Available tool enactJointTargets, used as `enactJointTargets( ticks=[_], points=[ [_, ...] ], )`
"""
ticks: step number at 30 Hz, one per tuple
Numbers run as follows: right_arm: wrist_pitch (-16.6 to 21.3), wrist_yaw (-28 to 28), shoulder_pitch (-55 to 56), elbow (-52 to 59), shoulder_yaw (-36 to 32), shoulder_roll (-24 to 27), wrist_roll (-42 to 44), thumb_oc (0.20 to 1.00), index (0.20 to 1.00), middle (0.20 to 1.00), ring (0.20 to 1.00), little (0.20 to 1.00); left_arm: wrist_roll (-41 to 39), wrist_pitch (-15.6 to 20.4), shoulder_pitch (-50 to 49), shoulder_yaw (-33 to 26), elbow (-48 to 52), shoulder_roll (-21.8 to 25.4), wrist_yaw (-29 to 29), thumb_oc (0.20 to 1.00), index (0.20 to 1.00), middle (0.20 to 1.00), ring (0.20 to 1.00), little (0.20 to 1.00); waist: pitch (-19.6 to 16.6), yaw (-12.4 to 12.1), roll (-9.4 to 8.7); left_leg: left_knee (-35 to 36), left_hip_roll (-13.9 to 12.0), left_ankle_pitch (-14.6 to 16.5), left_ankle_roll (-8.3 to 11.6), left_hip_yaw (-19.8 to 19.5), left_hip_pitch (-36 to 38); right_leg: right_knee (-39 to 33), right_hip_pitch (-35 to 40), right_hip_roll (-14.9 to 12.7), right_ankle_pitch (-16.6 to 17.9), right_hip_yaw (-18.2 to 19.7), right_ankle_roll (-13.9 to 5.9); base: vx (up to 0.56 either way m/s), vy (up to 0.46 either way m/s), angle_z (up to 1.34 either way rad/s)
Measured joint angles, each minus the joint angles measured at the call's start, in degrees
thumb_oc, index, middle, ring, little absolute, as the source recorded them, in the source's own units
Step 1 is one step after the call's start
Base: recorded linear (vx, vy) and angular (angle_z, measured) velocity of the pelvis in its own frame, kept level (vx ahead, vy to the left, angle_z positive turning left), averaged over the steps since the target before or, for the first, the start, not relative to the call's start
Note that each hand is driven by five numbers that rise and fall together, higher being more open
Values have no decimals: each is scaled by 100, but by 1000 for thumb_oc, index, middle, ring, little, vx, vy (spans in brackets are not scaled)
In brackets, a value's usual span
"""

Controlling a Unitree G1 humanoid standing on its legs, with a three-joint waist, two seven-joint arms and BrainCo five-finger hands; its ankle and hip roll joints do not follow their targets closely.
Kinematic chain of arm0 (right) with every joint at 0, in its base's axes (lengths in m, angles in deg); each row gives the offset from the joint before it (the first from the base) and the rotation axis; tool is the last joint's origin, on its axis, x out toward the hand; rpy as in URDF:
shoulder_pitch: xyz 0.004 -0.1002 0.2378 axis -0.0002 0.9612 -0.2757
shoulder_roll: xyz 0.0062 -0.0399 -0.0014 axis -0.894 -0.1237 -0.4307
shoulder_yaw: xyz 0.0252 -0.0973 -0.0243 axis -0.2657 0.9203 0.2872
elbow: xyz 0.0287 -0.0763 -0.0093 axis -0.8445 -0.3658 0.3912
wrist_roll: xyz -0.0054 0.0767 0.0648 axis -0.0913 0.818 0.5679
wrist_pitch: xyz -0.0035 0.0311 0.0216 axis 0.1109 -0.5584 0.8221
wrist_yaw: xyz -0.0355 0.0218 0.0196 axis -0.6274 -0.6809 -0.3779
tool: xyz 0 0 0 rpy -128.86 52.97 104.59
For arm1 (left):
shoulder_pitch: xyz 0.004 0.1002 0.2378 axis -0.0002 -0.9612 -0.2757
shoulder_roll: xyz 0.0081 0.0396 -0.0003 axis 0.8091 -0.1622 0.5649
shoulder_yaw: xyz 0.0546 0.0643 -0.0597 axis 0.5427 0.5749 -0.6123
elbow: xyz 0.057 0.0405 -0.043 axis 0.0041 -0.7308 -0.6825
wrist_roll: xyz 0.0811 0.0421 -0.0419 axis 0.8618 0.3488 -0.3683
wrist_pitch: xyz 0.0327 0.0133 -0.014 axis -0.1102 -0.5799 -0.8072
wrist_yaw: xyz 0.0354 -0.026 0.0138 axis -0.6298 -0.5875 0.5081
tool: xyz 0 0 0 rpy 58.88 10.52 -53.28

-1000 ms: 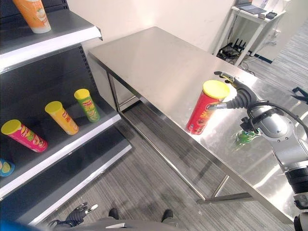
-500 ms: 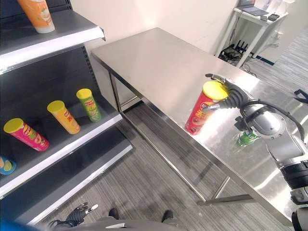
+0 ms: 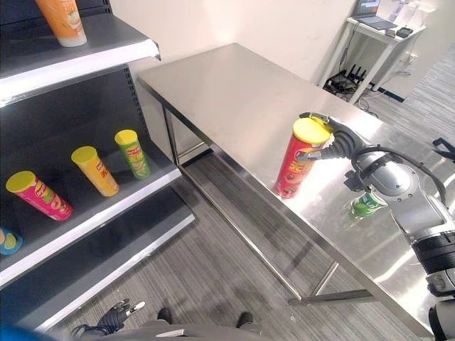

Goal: Put the goods on the table back onto the shelves and tidy them up.

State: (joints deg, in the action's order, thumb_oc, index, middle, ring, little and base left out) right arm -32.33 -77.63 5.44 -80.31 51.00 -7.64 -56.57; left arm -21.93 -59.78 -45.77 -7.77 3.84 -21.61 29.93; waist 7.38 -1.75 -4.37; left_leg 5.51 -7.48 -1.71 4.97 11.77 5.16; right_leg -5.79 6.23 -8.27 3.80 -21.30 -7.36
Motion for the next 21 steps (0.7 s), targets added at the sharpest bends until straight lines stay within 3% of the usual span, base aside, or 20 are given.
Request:
enactJointTargets(
  ticks=[15,19,21],
  points=[
    [-13,-75,10,14,-37,-2,-111,200,200,200,200,200,1,0,79,-6,-156,0,16,1000,1000,1000,1000,1000,-8,11,15,0,1,-1,-1,1,4,2,2,-2,0,1,0,0,0,0],
    [8,-347,210,163,-572,-25,-116,200,200,200,200,200,1,0,103,-8,-157,-15,42,1000,1000,1000,1000,1000,-12,10,55,0,8,-2,-2,0,4,5,3,-9,-1,2,0,0,0,0],
    [31,-670,352,540,-1303,-200,-143,200,200,200,200,200,9,1,105,-118,-176,-70,99,1000,1000,1000,1000,1000,-12,17,109,0,11,-2,-2,-4,1,1,2,-12,-2,-2,0,0,0,0]
  ],
)
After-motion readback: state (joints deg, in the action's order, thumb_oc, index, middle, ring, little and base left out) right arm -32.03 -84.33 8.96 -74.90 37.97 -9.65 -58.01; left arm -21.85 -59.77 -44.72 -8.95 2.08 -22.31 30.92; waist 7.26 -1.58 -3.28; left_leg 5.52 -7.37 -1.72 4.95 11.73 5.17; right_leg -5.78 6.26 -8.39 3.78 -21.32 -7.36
